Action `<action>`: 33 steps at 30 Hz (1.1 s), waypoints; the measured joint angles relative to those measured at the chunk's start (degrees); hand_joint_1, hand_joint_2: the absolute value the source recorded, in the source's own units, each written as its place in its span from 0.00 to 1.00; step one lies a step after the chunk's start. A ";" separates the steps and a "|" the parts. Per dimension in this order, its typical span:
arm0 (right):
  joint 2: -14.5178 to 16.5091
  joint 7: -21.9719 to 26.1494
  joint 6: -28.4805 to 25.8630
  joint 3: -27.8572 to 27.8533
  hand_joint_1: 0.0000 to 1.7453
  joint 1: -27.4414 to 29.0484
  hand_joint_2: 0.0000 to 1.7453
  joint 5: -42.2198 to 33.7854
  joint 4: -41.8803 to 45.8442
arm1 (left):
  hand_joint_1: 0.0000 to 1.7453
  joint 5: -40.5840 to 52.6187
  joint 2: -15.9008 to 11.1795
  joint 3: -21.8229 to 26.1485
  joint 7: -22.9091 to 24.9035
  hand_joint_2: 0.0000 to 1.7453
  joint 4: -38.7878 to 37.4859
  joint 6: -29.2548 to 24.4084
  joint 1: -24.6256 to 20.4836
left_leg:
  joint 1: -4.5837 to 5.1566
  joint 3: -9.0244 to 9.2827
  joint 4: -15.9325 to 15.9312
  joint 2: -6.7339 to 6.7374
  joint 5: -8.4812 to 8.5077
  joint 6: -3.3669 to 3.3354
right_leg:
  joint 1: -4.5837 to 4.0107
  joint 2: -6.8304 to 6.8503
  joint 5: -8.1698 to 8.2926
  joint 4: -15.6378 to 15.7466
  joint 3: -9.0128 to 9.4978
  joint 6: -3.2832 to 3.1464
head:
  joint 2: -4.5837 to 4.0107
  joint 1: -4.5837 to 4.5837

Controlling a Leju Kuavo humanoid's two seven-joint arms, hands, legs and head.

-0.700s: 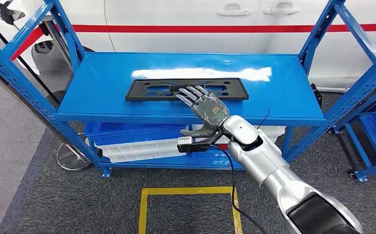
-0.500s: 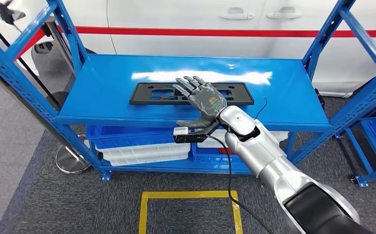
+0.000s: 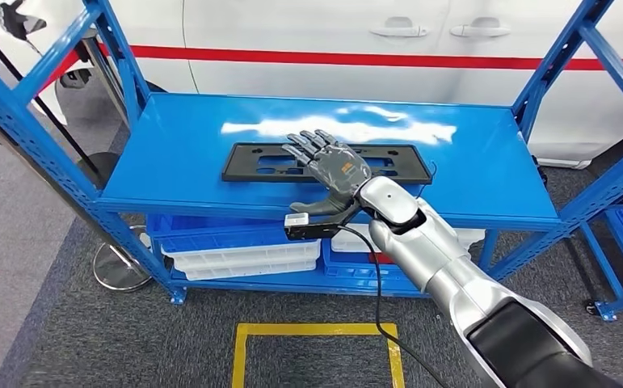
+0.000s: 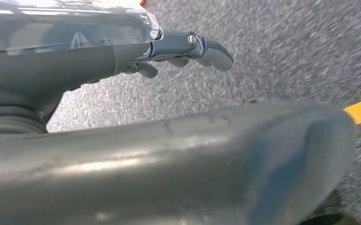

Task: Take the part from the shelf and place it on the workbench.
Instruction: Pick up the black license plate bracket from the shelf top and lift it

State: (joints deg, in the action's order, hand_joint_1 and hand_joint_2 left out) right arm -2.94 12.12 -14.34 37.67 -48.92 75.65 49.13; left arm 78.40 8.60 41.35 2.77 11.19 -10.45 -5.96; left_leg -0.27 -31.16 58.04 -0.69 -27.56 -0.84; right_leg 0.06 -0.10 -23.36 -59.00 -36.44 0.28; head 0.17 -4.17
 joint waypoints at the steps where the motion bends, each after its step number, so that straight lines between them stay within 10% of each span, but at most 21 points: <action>1: 0.05 -0.01 0.03 0.07 0.00 -0.09 0.00 -0.01 -0.14 | 0.00 0.00 0.01 0.00 -0.01 0.00 0.00 0.00 -0.07 | 0.03 0.06 -0.12 0.02 -0.08 0.29 | -0.03 -0.01 -0.15 0.47 0.12 -0.16 | 0.00 0.01; 4: 0.22 -0.17 1.00 0.24 0.00 -0.43 0.00 -0.01 -0.68 | 0.00 0.00 -0.04 0.02 -0.07 0.00 0.00 -0.01 -0.15 | 0.04 -0.49 1.62 0.21 -1.63 1.13 | 0.56 -0.01 -0.16 1.34 0.78 -0.93 | 0.00 0.01; 7: 0.66 -0.59 2.91 0.72 0.00 -1.01 0.00 -0.02 -2.15 | 0.00 0.00 -0.05 0.02 -0.21 0.00 0.00 0.01 -0.23 | -0.23 -5.98 12.13 0.30 -6.19 1.80 | 0.58 0.00 -0.34 1.60 1.15 -1.50 | 0.00 -0.02; 9: 1.04 -1.20 3.56 0.98 0.00 -1.29 0.00 -0.19 -3.84 | 0.00 -0.01 -0.06 0.03 -0.22 0.00 0.00 0.05 -0.22 | -0.38 -8.72 16.06 0.31 -6.33 2.07 | 0.49 0.02 -0.52 1.52 1.28 -1.56 | 0.00 -0.02; 14: 2.60 -2.73 3.79 1.23 0.00 -5.16 0.00 -2.12 -10.37 | 0.00 0.04 -0.04 0.10 -0.28 0.00 0.00 0.21 -0.39 | -0.29 -3.20 1.34 0.31 2.25 1.36 | 0.33 -0.29 -1.14 0.82 1.46 -0.81 | 0.00 -0.02; 19: 3.19 -3.30 3.93 1.23 0.00 -8.03 0.00 -2.90 -16.33 | 0.00 0.05 0.11 0.16 -0.39 0.00 0.00 0.40 -0.51 | -0.38 -2.62 -0.23 0.18 2.75 -0.31 | 0.30 -0.24 -2.17 -0.49 0.77 0.73 | 0.00 -0.01; 24: 3.22 -3.44 4.10 1.24 0.00 -8.75 0.00 -2.98 -19.82 | 0.00 0.07 0.19 0.21 -0.39 0.00 0.00 0.48 -0.61 | -0.47 -2.53 -0.42 0.31 2.83 -0.85 | 0.74 -0.17 -8.28 -15.56 -6.55 1.71 | 0.00 0.00; 29: 3.27 -4.81 6.09 1.23 0.00 -9.29 0.00 -3.08 -22.63 | 0.00 0.25 0.33 0.24 -0.39 0.00 0.00 0.74 -0.59 | -0.27 -2.43 0.19 0.17 2.14 -0.10 | 0.87 0.08 -0.98 -1.26 -0.11 1.23 | 0.00 -0.01; 33: 3.31 -7.47 8.70 0.81 0.00 -9.61 0.00 -4.09 -25.61 | 0.00 0.62 0.34 0.24 -0.39 0.00 0.00 0.97 -0.54 | -0.11 -2.46 0.29 0.22 1.77 1.06 | 0.72 -0.07 -0.83 0.53 0.55 -0.04 | 0.00 -0.02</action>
State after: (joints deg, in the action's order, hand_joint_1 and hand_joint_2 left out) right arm 0.37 4.65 -5.63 38.48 -58.53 71.56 23.52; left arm 79.02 8.94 41.59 2.38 11.19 -9.48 -6.50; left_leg -0.38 -33.62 58.33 -0.47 -25.79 0.21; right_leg 0.78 -0.16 -24.19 -58.46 -35.89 0.23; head 0.17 -4.19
